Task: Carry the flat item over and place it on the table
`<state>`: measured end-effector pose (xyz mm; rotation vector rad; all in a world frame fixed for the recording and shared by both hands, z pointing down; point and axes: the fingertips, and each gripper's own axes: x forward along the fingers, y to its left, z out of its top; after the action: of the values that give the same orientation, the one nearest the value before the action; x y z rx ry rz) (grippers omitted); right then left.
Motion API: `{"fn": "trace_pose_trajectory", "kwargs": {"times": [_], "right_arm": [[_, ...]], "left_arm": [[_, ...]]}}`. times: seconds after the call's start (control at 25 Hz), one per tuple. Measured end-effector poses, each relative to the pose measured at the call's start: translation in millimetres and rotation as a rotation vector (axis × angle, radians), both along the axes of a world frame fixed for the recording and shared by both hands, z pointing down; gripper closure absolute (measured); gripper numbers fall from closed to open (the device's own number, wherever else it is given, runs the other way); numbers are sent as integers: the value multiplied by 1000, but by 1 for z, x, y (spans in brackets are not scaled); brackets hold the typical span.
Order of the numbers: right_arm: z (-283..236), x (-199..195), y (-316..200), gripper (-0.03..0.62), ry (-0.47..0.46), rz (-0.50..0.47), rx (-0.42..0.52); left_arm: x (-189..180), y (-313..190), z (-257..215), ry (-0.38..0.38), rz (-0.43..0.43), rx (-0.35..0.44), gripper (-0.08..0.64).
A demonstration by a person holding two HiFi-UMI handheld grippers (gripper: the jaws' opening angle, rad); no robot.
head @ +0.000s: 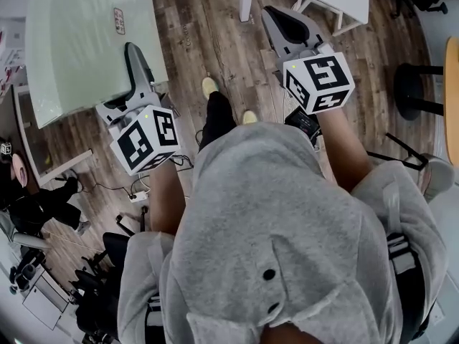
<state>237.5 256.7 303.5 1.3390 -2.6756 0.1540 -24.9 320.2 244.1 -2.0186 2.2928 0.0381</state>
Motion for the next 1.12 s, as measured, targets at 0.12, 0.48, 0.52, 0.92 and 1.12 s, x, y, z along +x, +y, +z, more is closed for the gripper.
{"fn": "trace_pose_trajectory", "kwargs": {"times": [0.12, 0.48, 0.52, 0.92, 1.12], "right_arm": [[-1, -11, -15, 563, -5, -7, 1], [4, -41, -61, 563, 16, -10, -22], [5, -44, -66, 563, 19, -8, -24], [-3, -82, -112, 563, 28, 14, -23], [-8, -104, -134, 563, 39, 24, -9]], "left_arm": [[-7, -14, -1, -4, 5, -2, 290], [-34, -62, -7, -15, 14, 14, 291], [-36, -67, -6, -12, 17, 12, 291], [-76, -115, 0, -17, 22, -18, 291], [-96, -138, 2, -6, 36, -21, 291]]}}
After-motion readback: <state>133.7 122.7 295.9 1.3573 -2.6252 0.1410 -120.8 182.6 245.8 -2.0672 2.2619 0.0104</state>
